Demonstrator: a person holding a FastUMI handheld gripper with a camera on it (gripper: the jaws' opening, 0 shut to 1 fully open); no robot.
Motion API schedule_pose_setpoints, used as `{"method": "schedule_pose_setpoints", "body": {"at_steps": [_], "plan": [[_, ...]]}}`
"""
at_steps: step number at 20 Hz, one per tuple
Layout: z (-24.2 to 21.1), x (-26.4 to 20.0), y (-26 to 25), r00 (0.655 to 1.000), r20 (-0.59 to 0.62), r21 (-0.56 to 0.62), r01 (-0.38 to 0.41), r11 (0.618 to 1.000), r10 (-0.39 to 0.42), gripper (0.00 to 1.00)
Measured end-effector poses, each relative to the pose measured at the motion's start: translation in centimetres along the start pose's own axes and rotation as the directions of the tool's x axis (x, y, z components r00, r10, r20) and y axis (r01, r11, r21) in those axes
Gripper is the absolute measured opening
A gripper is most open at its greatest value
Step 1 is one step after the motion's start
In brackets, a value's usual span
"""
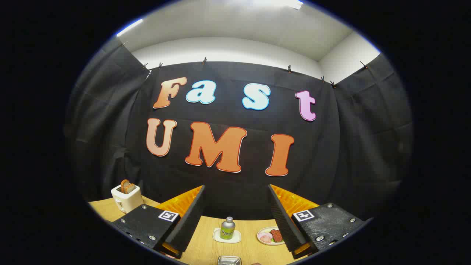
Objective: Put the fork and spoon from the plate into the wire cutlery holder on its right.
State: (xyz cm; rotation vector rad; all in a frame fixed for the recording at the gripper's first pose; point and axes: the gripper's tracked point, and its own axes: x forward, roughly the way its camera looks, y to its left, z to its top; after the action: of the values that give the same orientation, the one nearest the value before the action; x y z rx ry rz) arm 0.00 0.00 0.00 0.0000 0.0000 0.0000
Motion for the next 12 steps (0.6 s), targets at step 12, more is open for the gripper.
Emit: {"method": "schedule_pose_setpoints", "body": {"at_steps": [12], "plan": [[-0.6, -0.8, 1.4, 0.998, -0.036, -0.033, -0.050, 0.998, 0.049, 0.97]]}}
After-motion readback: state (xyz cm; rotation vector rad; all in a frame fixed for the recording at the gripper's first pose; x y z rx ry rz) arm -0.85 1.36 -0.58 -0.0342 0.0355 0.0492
